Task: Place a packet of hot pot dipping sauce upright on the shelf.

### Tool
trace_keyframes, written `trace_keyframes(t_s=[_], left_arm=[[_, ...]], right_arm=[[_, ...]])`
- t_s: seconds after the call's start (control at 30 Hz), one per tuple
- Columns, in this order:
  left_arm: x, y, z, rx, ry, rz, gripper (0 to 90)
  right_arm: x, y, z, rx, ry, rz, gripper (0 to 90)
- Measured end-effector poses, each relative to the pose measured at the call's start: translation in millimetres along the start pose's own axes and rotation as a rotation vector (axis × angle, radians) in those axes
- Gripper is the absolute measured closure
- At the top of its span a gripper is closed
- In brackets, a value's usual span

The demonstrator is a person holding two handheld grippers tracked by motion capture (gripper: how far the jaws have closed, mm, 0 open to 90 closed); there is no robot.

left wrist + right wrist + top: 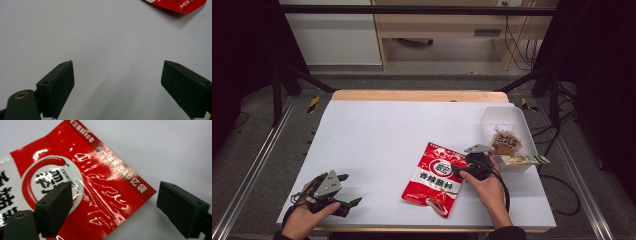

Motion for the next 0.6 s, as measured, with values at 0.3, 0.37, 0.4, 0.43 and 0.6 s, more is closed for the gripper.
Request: trace_keyframes(t_s=[0.3, 0.37, 0.4, 0.43, 0.6], left_arm=[[0.3, 0.1, 0.0, -0.001, 0.0, -0.001, 11.3], [0.7, 0.3, -0.2, -0.002, -0.002, -0.003, 11.3], [1.0, 0.5, -0.4, -0.004, -0.001, -0.003, 11.3], [1.4, 1.0, -1.0, -0.004, 0.002, -0.003, 11.3], [1.9, 2.3, -1.7, -0.007, 0.004, -0.001, 11.3]], right_arm=[[2.9, -4.9, 6.0, 0.077, 0.026, -0.044, 32.2], [2.7, -5.2, 6.3, 0.075, 0.022, -0.04, 34.8], [2.1, -5.2, 6.0, 0.065, 0.016, -0.032, 38.1], [1.9, -3.9, 4.5, 0.059, 0.006, -0.026, 44.3], [1.9, -1.4, 1.4, 0.014, -0.018, -0.008, 60.8]])
Point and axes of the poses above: each handheld gripper's, and its own axes: y roughly forward along the jaws, x roughly out of its top, z roughly to its left, the point moved 4 cm from there along y, roughly forward along the jaws, and after that the axes turned 6 degrees about x, right-handed, at the moved point
